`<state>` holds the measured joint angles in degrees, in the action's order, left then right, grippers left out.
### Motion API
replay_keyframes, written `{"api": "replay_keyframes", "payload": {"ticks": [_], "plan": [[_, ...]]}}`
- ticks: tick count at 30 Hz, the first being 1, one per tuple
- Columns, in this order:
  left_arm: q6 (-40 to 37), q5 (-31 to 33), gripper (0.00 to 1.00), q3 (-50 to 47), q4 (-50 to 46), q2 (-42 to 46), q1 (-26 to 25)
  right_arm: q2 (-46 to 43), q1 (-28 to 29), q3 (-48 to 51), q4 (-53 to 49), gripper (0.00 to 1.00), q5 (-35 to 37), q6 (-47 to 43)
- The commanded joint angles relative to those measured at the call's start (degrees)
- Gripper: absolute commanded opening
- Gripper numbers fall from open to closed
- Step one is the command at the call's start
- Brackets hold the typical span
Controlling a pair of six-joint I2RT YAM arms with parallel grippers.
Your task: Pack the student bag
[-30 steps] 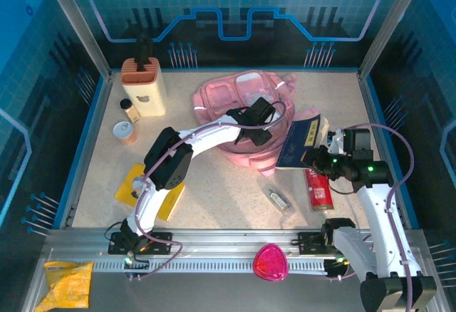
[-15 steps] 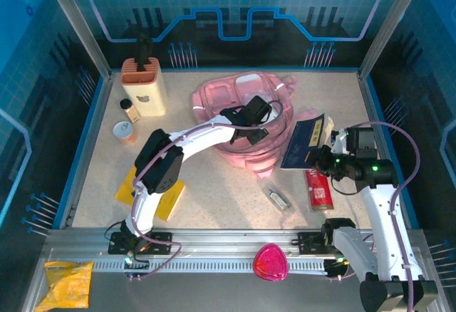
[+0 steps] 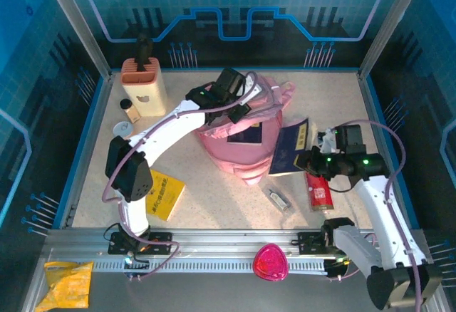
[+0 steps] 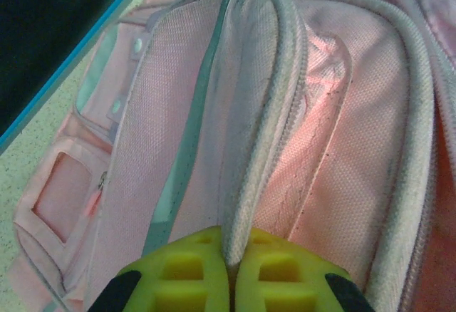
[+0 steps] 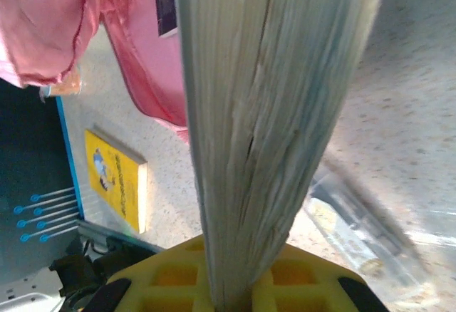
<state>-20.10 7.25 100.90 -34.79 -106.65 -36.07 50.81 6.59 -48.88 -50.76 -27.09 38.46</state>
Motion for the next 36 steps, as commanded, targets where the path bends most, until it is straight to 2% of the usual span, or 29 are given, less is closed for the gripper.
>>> {"api": "replay_keyframes", "payload": {"ticks": [1,6,11,21,25,29,32,36], "plan": [[-0.61,-5.10,0.00,3.95,1.11,3.88,1.00,1.43,6.43,2.42,13.97,0.00,-2.62,6.69],[-0.82,-6.65,0.00,6.63,-1.34,3.56,1.17,8.53,13.32,5.09,30.45,0.00,-0.21,12.16],[-0.41,-7.51,0.00,6.41,-1.09,3.93,1.16,16.53,15.09,5.64,45.29,0.00,1.36,15.89],[0.49,-8.86,0.00,5.03,0.29,5.22,1.12,34.27,16.43,1.70,58.90,0.02,4.74,19.36],[0.50,-8.91,0.00,4.83,0.46,5.31,1.10,39.37,16.35,-1.17,57.12,0.10,6.88,16.68],[0.49,-8.84,0.00,4.48,0.88,5.31,1.19,42.09,16.01,-5.28,52.34,0.25,9.37,14.21],[0.94,-9.81,0.00,4.24,0.47,5.59,1.22,40.89,16.08,-6.57,46.21,0.44,12.49,11.40],[1.20,-10.56,0.00,2.50,1.80,6.54,1.34,35.26,16.88,-4.61,38.68,0.51,17.60,8.61]]}}
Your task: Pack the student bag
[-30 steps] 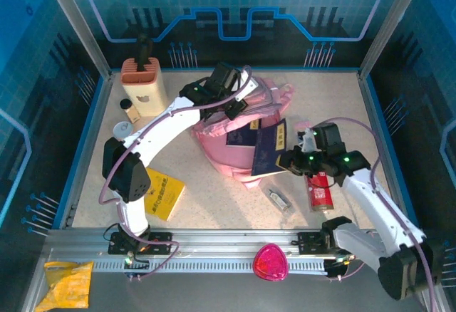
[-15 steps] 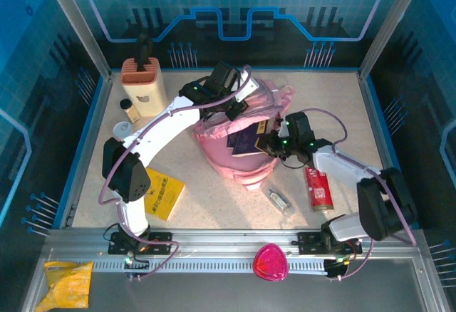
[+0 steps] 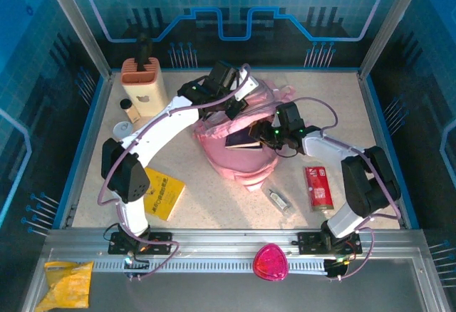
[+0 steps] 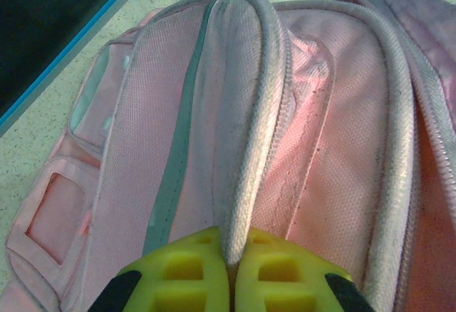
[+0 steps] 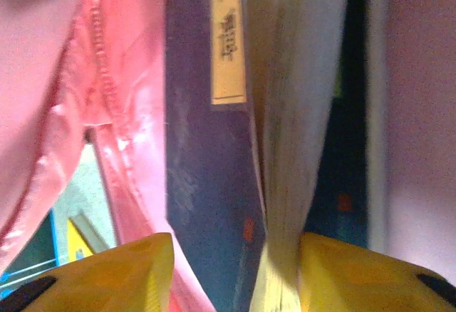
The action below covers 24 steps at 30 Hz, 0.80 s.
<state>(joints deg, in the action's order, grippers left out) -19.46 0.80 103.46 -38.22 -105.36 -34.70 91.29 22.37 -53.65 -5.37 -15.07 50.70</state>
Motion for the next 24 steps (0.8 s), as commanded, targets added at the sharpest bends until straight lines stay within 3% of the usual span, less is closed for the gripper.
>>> {"api": "replay_keyframes", "payload": {"ticks": [1,4,7,13,18,24], "plan": [[0.59,-4.30,0.00,-0.28,5.33,5.38,0.04,-6.98,1.58,1.09,-8.21,0.51,7.14,-4.03],[0.70,-4.55,0.00,-1.19,6.12,5.77,0.09,-12.19,3.39,4.91,-11.02,0.52,11.40,-4.68],[1.03,-5.12,0.00,-1.63,6.66,5.91,0.24,-13.45,6.03,7.74,-10.98,0.47,12.52,-3.16],[1.27,-5.82,0.00,-1.61,7.02,5.54,0.22,-7.80,10.38,7.53,-5.35,0.32,12.65,-2.20],[1.33,-6.05,0.00,-1.72,7.00,5.69,0.24,-2.40,11.51,4.61,-2.79,0.21,17.84,-4.88],[1.29,-6.60,0.00,-1.89,7.09,5.74,0.26,-1.65,10.43,7.67,6.34,0.12,26.36,-7.14]]}}
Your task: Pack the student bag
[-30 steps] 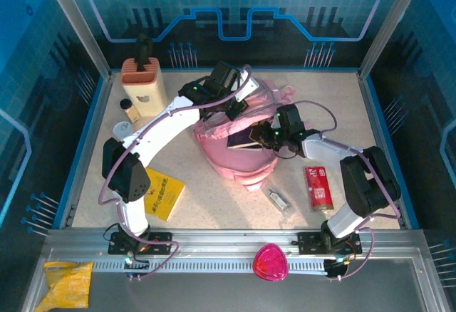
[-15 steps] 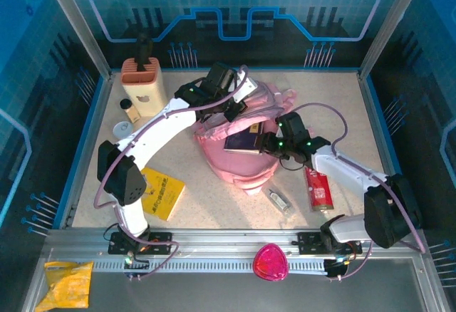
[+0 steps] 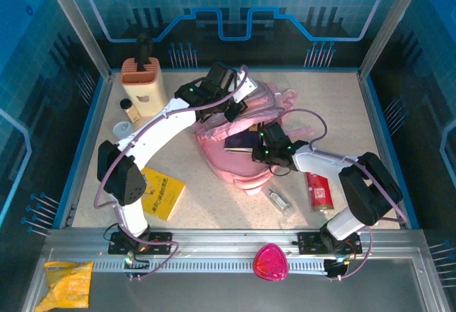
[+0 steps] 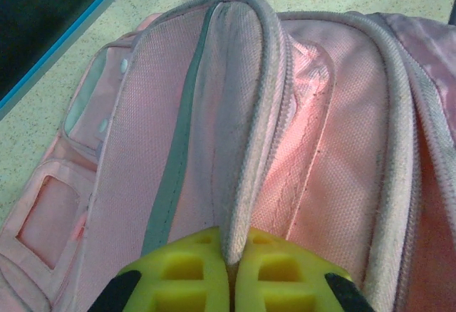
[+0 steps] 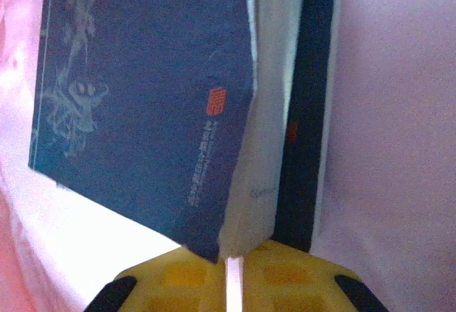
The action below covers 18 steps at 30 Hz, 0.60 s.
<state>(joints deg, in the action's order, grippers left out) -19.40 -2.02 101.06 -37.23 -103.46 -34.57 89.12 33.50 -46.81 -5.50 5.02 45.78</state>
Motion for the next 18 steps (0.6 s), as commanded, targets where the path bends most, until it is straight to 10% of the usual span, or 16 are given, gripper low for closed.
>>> {"api": "replay_keyframes", "payload": {"ticks": [1,18], "plan": [[0.93,-3.61,0.00,0.57,6.04,3.72,0.16,0.74,-1.13,1.37,9.05,0.11,6.34,-3.16],[0.85,-5.11,0.00,1.02,6.30,3.14,1.05,-6.37,3.79,5.85,6.73,0.19,5.73,0.56]]}}
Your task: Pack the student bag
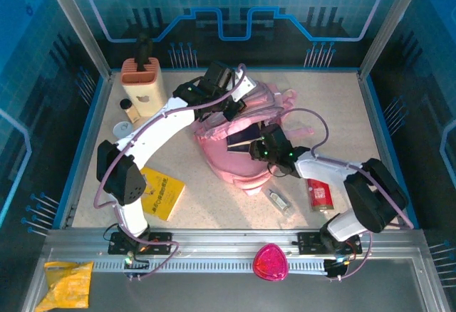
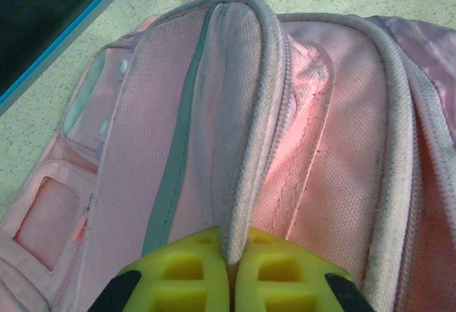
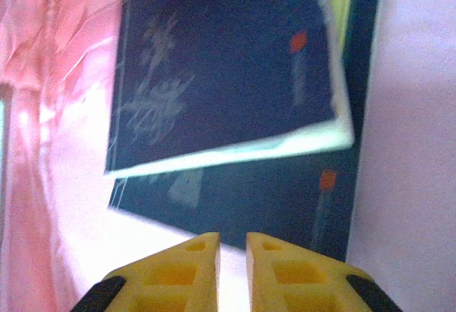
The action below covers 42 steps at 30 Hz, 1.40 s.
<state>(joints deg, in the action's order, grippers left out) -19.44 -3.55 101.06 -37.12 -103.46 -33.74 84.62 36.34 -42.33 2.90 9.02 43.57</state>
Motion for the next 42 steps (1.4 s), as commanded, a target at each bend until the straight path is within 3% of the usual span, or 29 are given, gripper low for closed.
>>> {"api": "replay_keyframes", "payload": {"ticks": [1,11,16,25,29,37,42], "plan": [[1.10,-3.80,0.00,1.18,6.19,2.98,0.16,-1.30,1.43,1.96,-1.46,0.19,1.68,3.37],[1.56,-4.65,0.00,1.60,5.26,3.32,0.24,6.22,0.70,0.87,4.58,0.12,2.92,1.08],[1.40,-5.29,0.00,1.65,4.70,3.40,0.19,9.13,-2.91,-0.25,8.35,0.08,2.96,-0.33],[0.94,-5.46,0.00,2.49,3.91,2.14,0.29,5.65,-4.78,-0.34,6.11,0.10,1.73,-4.22],[1.77,-6.26,0.00,3.37,3.36,0.40,0.34,-0.17,-3.58,1.44,2.23,0.22,-0.25,-5.60],[5.00,-7.07,0.00,1.42,4.40,-2.17,0.18,-18.49,-0.63,4.41,-12.70,0.52,3.09,-8.85],[7.57,-8.57,0.15,-0.84,5.13,-3.85,-0.14,-28.96,-1.59,4.65,-20.70,0.78,2.16,-12.97]]}}
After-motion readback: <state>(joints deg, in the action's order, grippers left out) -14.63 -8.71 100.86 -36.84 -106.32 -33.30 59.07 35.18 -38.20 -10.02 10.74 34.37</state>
